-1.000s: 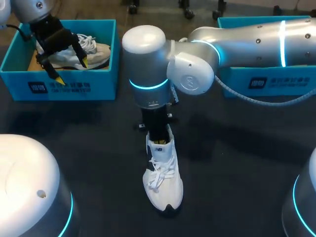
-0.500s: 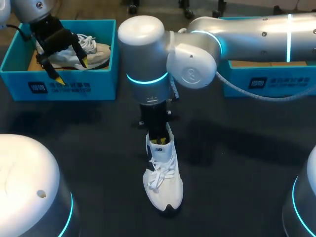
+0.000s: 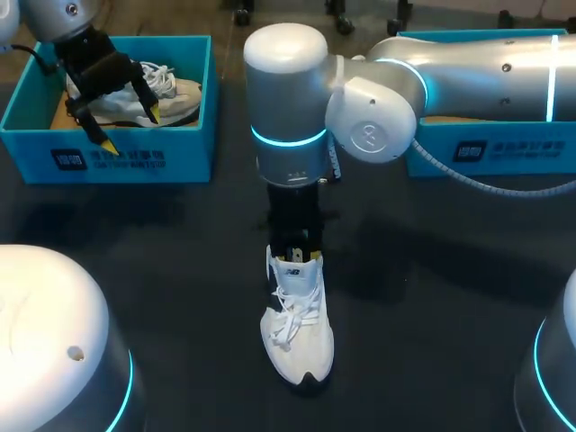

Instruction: Take the shoe out of the shoebox, open the shoe tongue, remove and reinsert the insole, then place the shoe into the shoebox

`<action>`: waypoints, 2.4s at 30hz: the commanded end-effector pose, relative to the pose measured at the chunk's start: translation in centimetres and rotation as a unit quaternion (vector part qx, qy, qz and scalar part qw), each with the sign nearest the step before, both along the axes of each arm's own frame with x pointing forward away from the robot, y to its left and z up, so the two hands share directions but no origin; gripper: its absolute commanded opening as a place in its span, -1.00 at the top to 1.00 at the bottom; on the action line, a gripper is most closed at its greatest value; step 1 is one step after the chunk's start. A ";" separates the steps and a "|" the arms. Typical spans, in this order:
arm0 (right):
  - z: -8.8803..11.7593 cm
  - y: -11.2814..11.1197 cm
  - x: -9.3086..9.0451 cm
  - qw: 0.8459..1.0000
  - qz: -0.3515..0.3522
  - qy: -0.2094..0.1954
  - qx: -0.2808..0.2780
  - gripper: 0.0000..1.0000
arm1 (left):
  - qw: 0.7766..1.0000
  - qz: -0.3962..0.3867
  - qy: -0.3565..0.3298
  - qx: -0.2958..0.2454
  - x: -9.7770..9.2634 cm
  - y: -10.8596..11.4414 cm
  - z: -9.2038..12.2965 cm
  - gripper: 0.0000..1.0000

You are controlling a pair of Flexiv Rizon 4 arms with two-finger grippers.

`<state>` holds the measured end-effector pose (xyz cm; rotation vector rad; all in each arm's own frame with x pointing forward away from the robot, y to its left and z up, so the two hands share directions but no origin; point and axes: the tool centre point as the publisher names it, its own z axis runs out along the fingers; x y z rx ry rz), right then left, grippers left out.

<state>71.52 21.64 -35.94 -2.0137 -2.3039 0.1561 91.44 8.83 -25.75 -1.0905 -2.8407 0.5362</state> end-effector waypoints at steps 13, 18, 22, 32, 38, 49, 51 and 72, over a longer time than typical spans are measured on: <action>0.5 0.8 -1.3 1.000 0.010 0.010 -0.005 -1.00 | 1.000 -0.001 0.001 0.001 0.1 0.0 0.0 -1.00; 1.3 0.9 -1.8 1.000 0.010 0.007 -0.012 -1.00 | 1.000 -0.001 0.001 0.001 0.1 0.0 0.0 -1.00; 2.0 1.0 -2.5 1.000 0.007 0.005 -0.017 -1.00 | 1.000 -0.001 0.001 0.001 0.1 0.0 0.0 -1.00; 2.3 0.7 -4.0 1.000 -0.002 0.018 -0.015 -1.00 | 1.000 -0.001 0.001 0.001 0.1 0.0 0.0 -1.00; 3.2 0.5 -5.6 0.999 -0.022 0.025 -0.016 -1.00 | 1.000 -0.001 0.001 0.001 0.1 0.0 0.0 -1.00; 6.1 0.5 -10.5 0.997 -0.059 0.045 -0.019 -1.00 | 1.000 -0.001 0.001 0.001 0.1 0.0 0.0 -1.00; 6.5 0.5 -11.2 0.997 -0.065 0.047 -0.020 -1.00 | 1.000 -0.001 0.001 0.001 0.1 0.0 0.0 -1.00; 7.1 2.3 -10.6 0.999 -0.041 0.031 -0.016 0.09 | 1.000 -0.001 0.001 0.001 0.1 0.0 0.0 -1.00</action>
